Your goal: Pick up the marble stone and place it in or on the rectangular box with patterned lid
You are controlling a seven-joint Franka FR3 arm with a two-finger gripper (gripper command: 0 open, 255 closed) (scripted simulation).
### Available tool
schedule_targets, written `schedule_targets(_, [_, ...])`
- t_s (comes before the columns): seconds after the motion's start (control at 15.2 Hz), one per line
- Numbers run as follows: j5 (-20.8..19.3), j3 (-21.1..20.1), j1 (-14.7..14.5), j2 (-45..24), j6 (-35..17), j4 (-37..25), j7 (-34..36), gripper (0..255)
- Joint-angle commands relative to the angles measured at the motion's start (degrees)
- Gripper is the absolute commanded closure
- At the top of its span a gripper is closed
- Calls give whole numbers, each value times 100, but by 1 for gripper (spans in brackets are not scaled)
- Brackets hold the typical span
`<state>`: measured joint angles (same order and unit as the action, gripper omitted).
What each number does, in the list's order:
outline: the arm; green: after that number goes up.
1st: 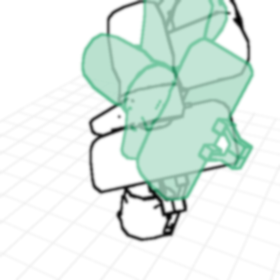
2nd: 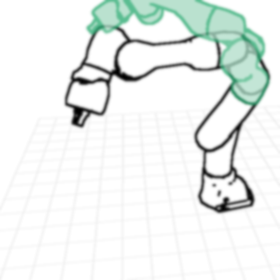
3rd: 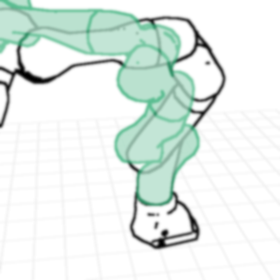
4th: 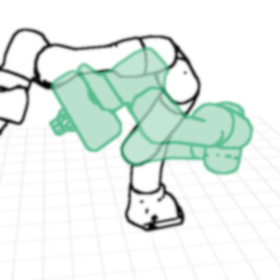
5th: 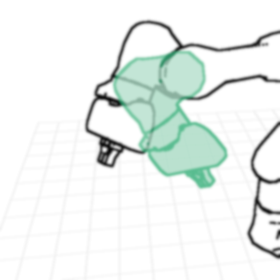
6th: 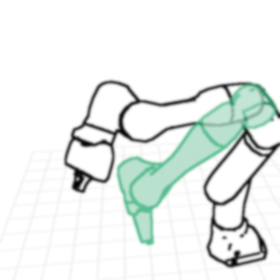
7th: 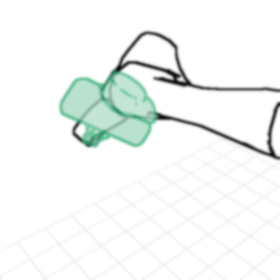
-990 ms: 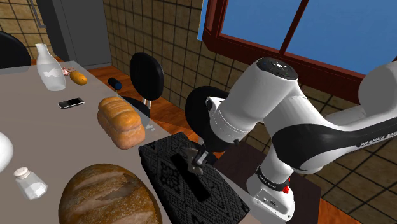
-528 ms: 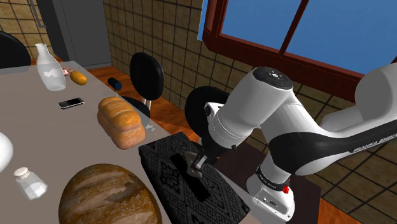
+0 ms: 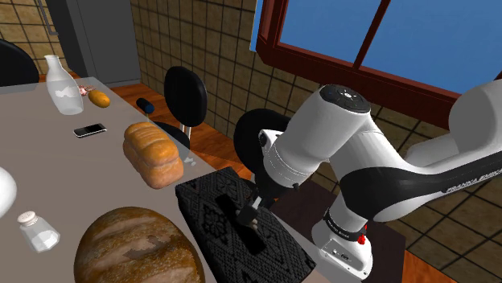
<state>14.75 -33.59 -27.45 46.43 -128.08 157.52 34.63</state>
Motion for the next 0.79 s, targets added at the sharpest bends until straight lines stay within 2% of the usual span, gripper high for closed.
schedule_targets(0.0, [-20,72,-36,136,248,-111,-5,0])
schedule_targets(0.2, [-92,254,-106,441,907,-462,-8,0])
schedule_targets(0.73, [-92,254,-107,441,906,-462,-7,0])
